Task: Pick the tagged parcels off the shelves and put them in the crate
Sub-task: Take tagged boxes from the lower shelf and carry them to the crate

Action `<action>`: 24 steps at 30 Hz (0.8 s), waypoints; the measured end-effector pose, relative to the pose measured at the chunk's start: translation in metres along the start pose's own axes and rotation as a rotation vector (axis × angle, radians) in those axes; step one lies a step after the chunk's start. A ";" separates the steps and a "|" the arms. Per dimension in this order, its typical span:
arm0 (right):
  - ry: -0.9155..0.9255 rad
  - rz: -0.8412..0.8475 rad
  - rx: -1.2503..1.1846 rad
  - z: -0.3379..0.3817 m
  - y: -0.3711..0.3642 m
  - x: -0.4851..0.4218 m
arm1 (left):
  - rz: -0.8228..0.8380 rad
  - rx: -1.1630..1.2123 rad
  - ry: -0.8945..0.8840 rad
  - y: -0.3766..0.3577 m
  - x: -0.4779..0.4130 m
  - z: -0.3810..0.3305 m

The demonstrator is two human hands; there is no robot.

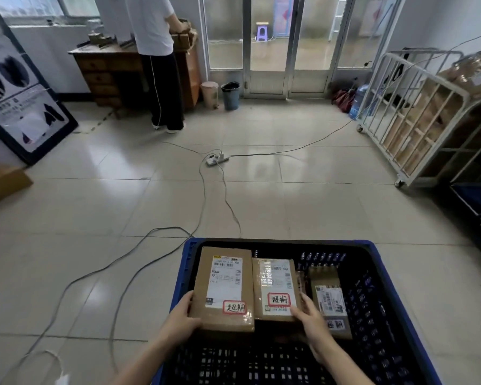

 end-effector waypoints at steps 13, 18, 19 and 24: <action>0.069 -0.043 0.199 -0.001 -0.004 -0.029 | -0.088 0.108 0.173 -0.043 -0.021 0.031; 0.065 -0.098 0.200 -0.005 -0.007 -0.039 | -0.109 0.062 0.151 -0.046 -0.028 0.030; 0.069 -0.105 0.207 -0.005 -0.006 -0.039 | -0.115 0.043 0.145 -0.046 -0.029 0.028; 0.089 -0.105 0.258 -0.005 -0.005 -0.037 | -0.121 -0.124 0.130 -0.045 -0.031 0.022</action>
Point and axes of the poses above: each hand's wrist, its own x-axis away from the middle knuckle, its own y-axis out of the back of the hand, z = x × y, the point moved 10 cm from there along -x, towards the middle knuckle, and after that the axes turned 9 degrees about -z, right-handed, at the moved point
